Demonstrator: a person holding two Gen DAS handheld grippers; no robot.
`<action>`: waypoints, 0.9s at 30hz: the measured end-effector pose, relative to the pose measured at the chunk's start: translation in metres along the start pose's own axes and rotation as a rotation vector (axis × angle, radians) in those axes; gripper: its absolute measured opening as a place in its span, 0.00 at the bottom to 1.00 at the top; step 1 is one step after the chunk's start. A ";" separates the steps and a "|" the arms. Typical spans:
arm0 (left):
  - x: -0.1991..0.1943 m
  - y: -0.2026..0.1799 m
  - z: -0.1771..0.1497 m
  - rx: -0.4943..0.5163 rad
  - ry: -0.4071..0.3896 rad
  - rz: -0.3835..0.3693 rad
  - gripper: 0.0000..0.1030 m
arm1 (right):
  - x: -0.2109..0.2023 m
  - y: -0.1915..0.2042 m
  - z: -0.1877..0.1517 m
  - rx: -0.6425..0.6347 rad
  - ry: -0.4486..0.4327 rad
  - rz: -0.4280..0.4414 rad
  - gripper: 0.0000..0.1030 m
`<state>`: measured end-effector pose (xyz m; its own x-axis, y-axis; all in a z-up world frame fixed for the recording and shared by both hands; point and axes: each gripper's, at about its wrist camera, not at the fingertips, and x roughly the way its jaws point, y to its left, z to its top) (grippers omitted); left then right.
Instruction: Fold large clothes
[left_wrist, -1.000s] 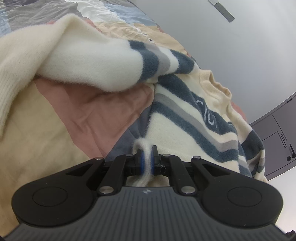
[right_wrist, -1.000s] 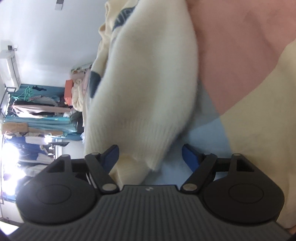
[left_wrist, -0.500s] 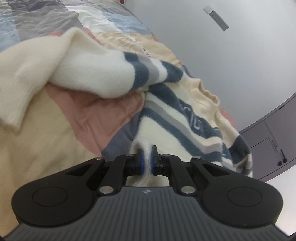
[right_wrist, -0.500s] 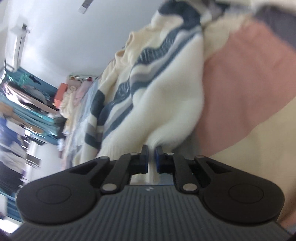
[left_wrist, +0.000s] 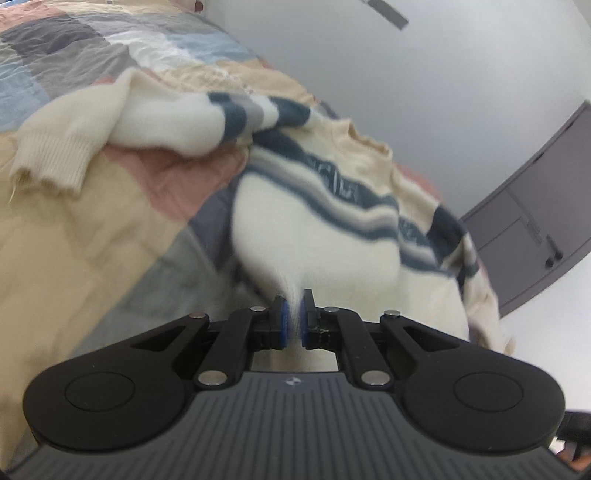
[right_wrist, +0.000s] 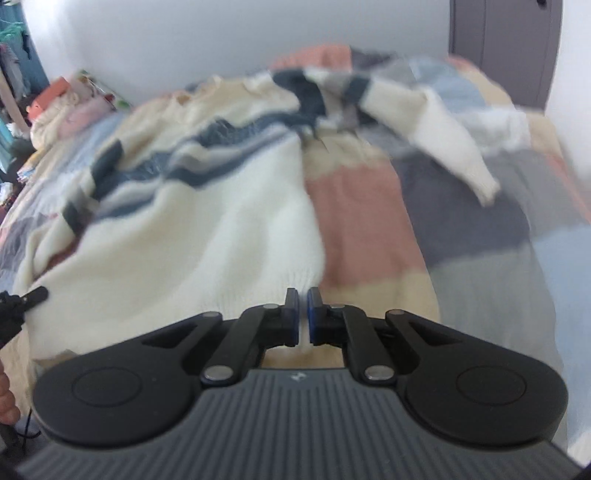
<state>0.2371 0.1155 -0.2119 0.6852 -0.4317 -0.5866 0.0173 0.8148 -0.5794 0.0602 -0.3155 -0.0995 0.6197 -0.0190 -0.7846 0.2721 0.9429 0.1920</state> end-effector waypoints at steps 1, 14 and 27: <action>0.000 0.000 -0.005 -0.005 0.015 0.003 0.08 | -0.002 -0.004 0.000 0.016 0.010 0.008 0.03; 0.013 0.000 -0.018 -0.005 0.092 0.054 0.53 | 0.026 0.011 0.012 0.150 -0.018 0.121 0.08; 0.034 0.011 -0.018 -0.058 0.115 0.102 0.53 | 0.091 0.002 0.024 0.296 0.004 -0.001 0.66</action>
<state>0.2474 0.1032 -0.2481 0.5930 -0.3926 -0.7030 -0.0920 0.8343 -0.5435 0.1354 -0.3230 -0.1565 0.6168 -0.0184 -0.7869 0.4760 0.8049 0.3543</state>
